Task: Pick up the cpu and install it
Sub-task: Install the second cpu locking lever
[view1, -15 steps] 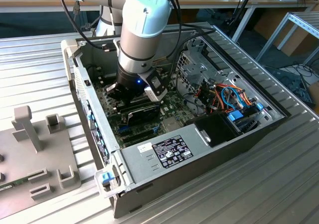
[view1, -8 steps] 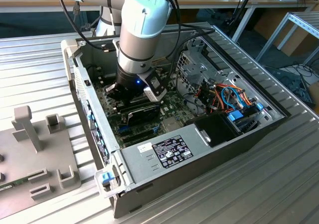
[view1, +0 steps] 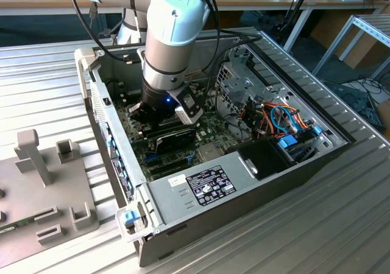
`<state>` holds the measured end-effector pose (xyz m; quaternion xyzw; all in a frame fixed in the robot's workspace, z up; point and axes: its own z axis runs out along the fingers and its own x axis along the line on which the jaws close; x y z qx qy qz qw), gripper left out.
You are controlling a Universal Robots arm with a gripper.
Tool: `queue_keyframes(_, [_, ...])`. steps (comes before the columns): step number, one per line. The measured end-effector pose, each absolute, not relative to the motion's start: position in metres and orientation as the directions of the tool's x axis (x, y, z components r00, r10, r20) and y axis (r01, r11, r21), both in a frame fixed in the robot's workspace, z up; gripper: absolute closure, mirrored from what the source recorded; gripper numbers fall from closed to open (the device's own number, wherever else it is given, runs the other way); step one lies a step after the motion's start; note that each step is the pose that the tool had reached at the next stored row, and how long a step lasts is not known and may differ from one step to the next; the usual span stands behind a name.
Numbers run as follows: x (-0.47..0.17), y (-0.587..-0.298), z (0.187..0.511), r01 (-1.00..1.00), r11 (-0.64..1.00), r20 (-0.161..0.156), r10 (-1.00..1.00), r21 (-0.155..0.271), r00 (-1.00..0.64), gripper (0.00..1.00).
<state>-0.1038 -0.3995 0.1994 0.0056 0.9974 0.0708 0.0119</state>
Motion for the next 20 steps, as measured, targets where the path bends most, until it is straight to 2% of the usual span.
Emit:
queue_keyframes(2, [-0.104, -0.399, 0.199, 0.009, 0.992, -0.023, 0.013, 0.127, -1.000, 0.89])
queue_keyframes(9, [-0.104, -0.398, 0.202, 0.009, 0.992, -0.024, 0.013, 0.128, -1.000, 0.89])
queue_keyframes(20, [-0.103, -0.398, 0.232, 0.010, 0.992, -0.024, 0.013, 0.128, -1.000, 0.89])
